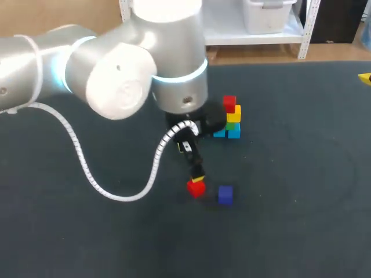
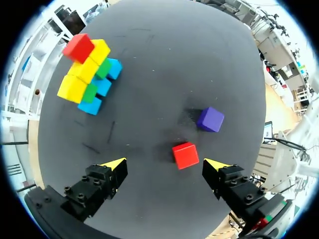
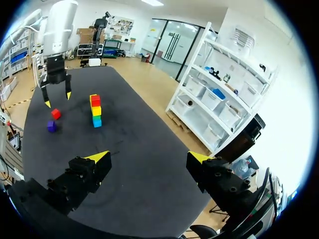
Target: Place the blue cubes, place green cubes on the blue cubes, place the yellow cubes on the green cubes, then place the red cubes on the yellow cubes, and place purple cube on the red cubes.
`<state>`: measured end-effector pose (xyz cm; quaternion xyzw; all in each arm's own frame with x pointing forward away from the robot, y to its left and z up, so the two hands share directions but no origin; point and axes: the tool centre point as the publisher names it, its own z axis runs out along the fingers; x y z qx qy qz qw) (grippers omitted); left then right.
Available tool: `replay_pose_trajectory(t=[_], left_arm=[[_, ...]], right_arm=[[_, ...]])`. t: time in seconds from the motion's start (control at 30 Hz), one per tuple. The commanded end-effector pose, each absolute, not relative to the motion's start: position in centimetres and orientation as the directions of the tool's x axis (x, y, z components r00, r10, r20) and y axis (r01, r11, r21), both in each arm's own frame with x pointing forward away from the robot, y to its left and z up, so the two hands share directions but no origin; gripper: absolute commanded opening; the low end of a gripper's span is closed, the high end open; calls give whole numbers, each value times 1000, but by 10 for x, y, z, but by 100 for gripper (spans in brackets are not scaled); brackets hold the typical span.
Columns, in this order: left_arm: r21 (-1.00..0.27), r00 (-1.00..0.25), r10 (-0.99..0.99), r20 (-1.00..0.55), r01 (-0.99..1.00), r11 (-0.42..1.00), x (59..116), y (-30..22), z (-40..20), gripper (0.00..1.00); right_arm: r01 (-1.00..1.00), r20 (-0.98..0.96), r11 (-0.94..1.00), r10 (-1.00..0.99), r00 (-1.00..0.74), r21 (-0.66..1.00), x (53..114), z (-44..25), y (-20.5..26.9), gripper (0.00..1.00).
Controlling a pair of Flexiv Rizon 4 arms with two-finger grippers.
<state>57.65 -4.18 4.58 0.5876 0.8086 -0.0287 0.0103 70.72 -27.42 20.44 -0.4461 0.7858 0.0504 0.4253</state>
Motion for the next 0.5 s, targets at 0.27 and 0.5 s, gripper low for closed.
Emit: replay_pose_trajectory(t=[0.27,0.5], left_arm=[[-2,-347,937,-33,938,347,548,-39,41,100],[-56,-357,933,-46,933,354,547,-39,15,100]], right_arm=[[-742,-713,598,-658,-240,-302,706,204,-274,100],[-742,-713,598,-658,-240,-302,706,204,-274,100]])
